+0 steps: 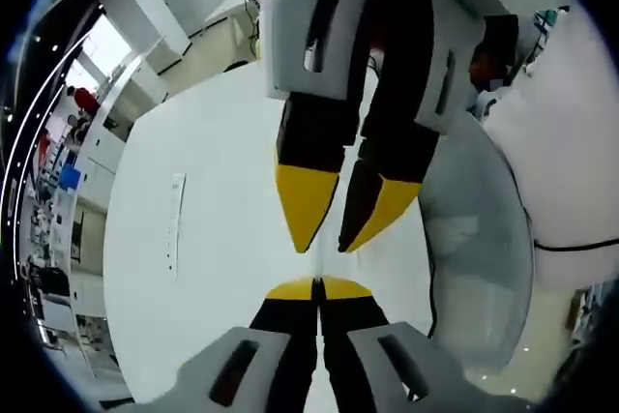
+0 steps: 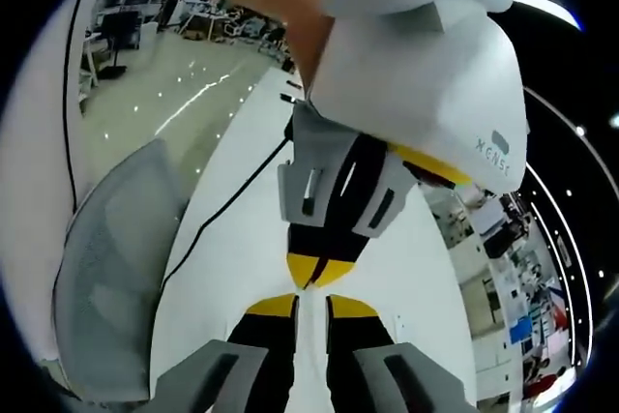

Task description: Arrange the food packaging bags into a neat stack by flattening each bag and aligning their edges.

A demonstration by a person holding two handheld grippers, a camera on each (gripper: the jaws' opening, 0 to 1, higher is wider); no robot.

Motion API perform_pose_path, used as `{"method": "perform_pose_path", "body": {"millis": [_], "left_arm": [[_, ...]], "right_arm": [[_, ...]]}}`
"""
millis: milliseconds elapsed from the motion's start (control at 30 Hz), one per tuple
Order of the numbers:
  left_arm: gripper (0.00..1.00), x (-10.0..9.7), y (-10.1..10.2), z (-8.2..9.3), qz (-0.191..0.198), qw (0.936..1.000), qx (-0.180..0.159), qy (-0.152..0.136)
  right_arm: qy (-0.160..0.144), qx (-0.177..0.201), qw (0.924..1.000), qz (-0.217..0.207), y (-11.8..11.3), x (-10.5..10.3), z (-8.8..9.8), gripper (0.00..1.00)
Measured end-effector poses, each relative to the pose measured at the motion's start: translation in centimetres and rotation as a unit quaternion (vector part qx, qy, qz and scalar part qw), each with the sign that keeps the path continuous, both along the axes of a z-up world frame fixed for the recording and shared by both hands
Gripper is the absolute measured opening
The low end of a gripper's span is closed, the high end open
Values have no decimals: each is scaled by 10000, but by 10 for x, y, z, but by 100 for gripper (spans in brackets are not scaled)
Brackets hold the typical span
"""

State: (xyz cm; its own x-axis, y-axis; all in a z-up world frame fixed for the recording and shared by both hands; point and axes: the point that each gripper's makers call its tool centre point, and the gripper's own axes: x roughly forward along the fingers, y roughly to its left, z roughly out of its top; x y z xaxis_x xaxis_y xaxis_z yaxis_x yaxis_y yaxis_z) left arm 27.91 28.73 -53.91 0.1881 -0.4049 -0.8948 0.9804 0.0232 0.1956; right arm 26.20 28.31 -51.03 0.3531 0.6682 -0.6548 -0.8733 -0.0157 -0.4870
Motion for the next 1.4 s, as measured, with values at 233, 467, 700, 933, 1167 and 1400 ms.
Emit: {"method": "perform_pose_path", "body": {"millis": [233,467,700,933,1167,1400], "left_arm": [[0,1,1,-1,7,10000,-1,5],[0,-1,-2,0,-4,10000,-20,9],[0,-1,-1,0,-10,10000,-28,14],[0,-2,-2,0,-3,10000,-40,28],[0,-3,-5,1,-14,10000,-60,30],[0,-3,-5,0,-14,10000,-56,38]], "right_arm": [[26,-13,10000,-1,3,3,-3,5],[59,2,10000,-6,6,3,-6,3],[81,-2,10000,-15,6,5,-9,3],[124,-21,9999,-37,6,5,-13,2],[147,-27,9999,-45,8,6,-16,2],[153,-28,9999,-32,9,6,-17,1]]}}
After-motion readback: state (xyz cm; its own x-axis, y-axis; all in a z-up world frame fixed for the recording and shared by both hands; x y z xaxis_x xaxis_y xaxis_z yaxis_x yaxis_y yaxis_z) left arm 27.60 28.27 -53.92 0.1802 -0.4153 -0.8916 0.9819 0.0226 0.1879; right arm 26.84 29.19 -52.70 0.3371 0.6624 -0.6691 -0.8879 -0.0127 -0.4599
